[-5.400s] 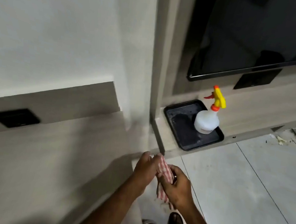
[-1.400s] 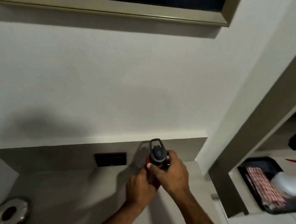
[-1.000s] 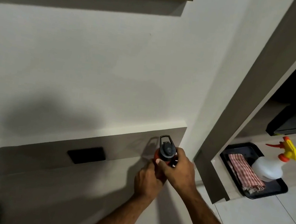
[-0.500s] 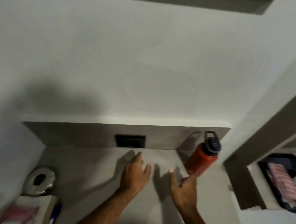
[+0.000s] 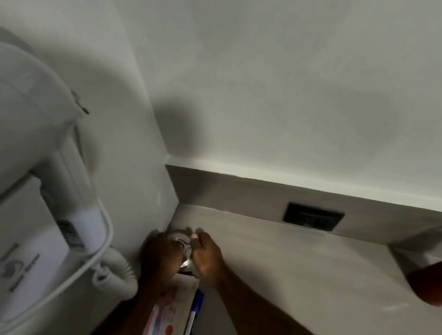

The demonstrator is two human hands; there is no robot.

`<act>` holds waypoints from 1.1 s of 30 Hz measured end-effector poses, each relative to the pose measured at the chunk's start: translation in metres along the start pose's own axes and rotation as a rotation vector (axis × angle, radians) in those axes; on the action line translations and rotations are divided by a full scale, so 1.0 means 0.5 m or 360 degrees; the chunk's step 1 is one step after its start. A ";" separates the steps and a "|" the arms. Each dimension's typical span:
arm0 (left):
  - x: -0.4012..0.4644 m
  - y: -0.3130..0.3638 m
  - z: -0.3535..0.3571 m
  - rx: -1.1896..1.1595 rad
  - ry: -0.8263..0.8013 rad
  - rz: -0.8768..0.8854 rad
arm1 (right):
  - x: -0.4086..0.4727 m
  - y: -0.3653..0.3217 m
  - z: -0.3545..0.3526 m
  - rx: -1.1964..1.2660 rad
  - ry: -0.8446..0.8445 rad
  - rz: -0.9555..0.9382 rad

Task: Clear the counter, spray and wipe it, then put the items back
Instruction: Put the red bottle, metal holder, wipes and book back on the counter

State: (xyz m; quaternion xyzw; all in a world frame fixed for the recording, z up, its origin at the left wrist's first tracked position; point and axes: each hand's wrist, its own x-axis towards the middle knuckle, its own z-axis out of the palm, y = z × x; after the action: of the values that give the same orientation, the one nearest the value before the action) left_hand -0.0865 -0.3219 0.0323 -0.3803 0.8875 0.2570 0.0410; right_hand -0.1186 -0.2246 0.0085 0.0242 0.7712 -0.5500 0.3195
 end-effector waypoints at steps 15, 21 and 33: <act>-0.029 0.162 0.152 0.0147 -0.0286 0.0421 | -0.026 0.095 -0.207 0.0648 0.0493 0.0167; -0.047 0.141 0.141 0.0007 -0.0123 0.0321 | -0.054 0.107 -0.230 0.0162 0.0655 -0.0033; -0.264 -0.178 0.015 0.0207 0.0291 -0.0259 | -0.129 0.034 0.037 -0.0695 -0.0141 -0.0581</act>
State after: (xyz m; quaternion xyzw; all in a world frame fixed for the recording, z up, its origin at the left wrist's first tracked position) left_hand 0.0678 -0.2836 0.0231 -0.4694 0.8685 0.1591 0.0053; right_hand -0.0522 -0.2135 0.0241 -0.2085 0.8483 -0.4197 0.2465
